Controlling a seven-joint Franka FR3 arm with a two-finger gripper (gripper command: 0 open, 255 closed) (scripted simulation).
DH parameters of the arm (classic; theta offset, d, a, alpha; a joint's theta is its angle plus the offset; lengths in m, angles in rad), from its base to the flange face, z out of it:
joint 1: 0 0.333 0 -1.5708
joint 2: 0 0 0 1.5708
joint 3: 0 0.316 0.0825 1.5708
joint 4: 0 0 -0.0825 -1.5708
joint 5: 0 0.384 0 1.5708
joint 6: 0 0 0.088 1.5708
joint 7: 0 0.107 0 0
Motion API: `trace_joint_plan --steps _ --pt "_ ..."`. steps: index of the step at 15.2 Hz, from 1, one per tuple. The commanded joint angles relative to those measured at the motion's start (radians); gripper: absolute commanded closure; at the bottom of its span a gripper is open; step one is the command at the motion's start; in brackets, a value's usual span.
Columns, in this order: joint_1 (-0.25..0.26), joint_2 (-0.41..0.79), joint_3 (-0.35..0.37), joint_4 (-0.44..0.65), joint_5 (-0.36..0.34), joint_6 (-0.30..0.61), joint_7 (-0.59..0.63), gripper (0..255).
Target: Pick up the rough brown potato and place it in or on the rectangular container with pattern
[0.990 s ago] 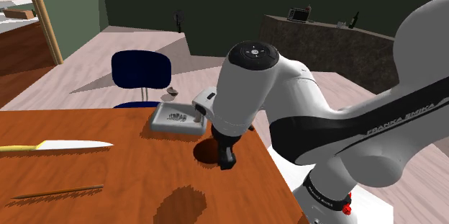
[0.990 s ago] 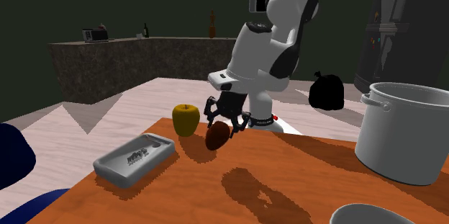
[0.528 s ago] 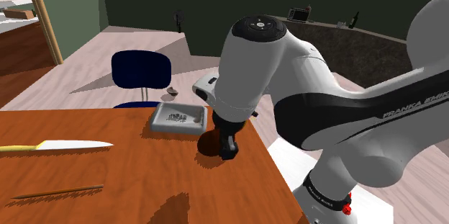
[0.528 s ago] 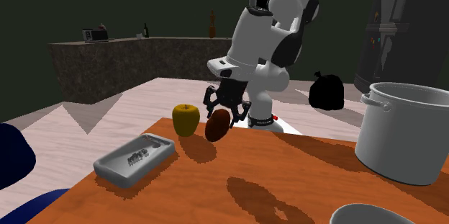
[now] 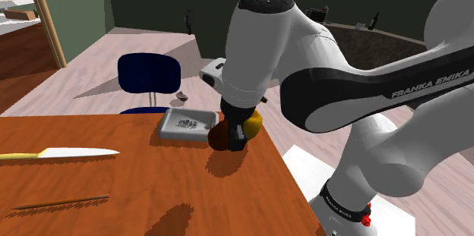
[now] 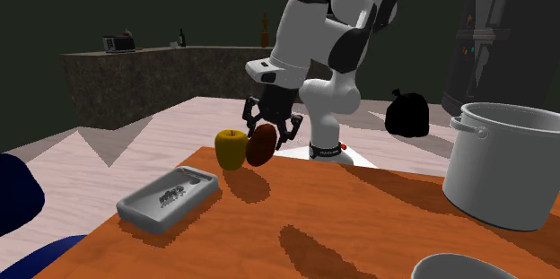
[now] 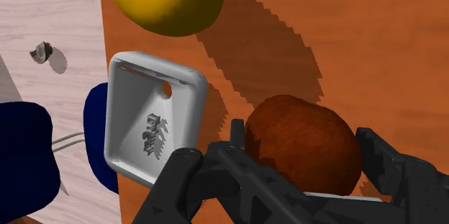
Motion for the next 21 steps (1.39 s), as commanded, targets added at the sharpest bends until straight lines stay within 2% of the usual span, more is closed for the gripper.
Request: trace_joint_plan --steps 1,12,18,21 --pt "-0.036 0.046 -0.022 0.027 -0.032 0.026 -0.028 255" --pt "-0.197 0.35 -0.121 0.265 -0.182 0.12 -0.155 255" --pt "-0.252 0.538 -0.164 0.46 -0.241 0.125 -0.218 255" --pt "-0.253 0.554 -0.164 0.436 -0.255 0.16 -0.201 255"
